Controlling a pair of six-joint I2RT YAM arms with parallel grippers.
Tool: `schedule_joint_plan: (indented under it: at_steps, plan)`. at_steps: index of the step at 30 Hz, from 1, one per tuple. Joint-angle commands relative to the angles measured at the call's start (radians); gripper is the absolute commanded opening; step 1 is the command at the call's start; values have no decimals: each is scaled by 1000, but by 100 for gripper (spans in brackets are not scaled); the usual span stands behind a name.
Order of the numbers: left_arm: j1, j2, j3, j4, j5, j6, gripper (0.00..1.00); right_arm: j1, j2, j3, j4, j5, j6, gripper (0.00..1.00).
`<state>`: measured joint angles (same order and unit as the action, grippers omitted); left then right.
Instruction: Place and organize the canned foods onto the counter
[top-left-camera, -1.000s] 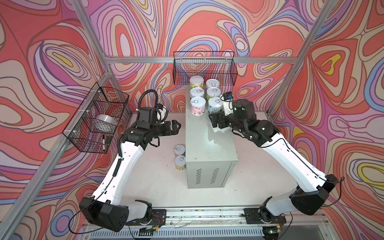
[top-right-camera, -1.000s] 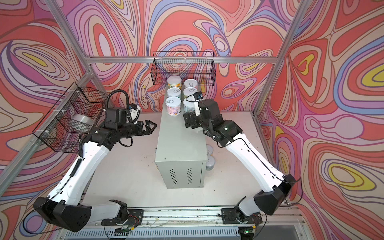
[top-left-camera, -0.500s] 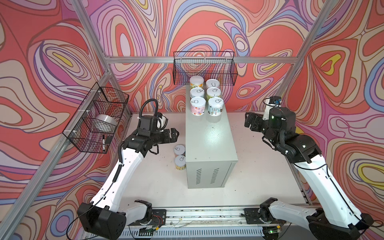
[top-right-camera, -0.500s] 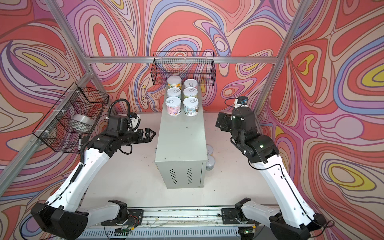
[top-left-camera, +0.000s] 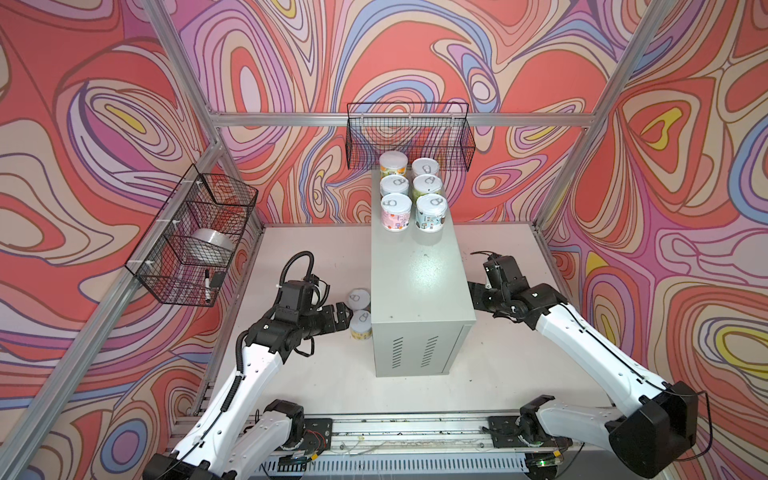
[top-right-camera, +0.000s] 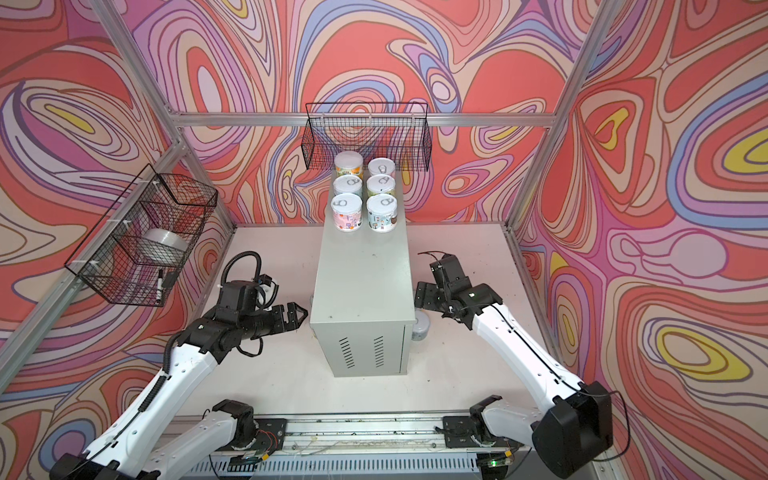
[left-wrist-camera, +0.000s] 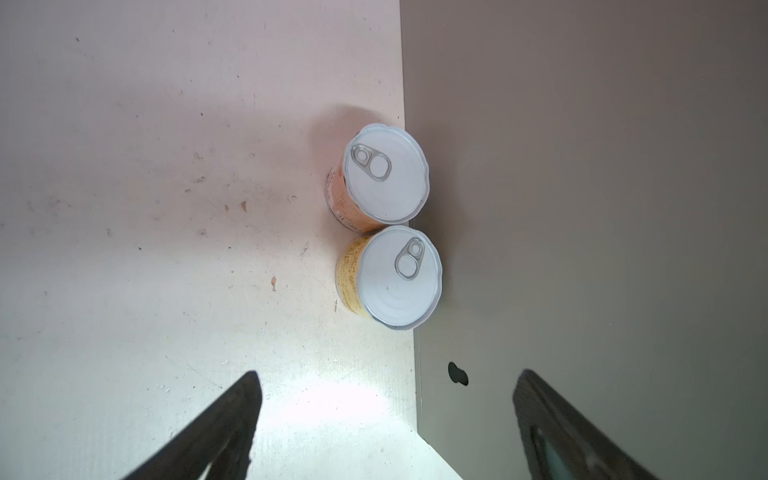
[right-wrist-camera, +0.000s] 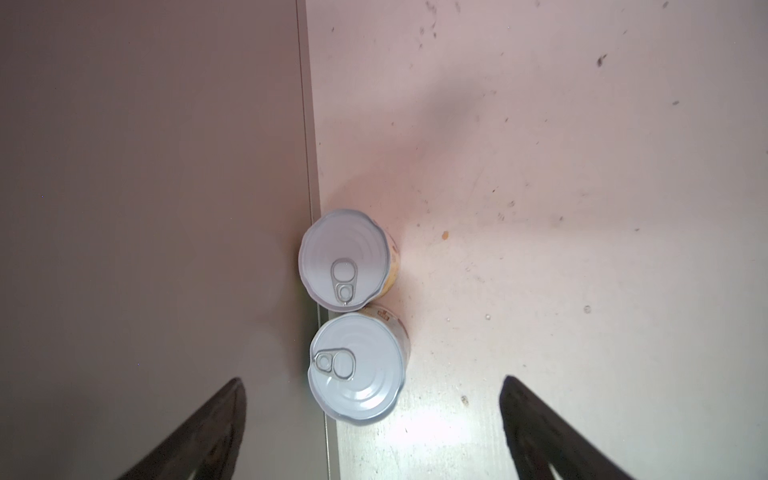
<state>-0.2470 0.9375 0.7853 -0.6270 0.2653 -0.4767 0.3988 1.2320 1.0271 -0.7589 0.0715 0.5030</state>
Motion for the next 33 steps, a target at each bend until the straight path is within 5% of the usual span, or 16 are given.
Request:
schedule_joint_plan:
  at_steps: [1, 24, 33]
  plan:
    - [2, 5, -13, 55, 11, -19, 94, -3, 36, -26, 70, -87, 21, 98]
    - [3, 144, 25, 135, 29, -5, 92, -3, 116, -254, 340, -282, 131, 96]
    - [2, 149, 25, 142, 20, -13, 91, -3, 141, -288, 363, -254, 135, 93]
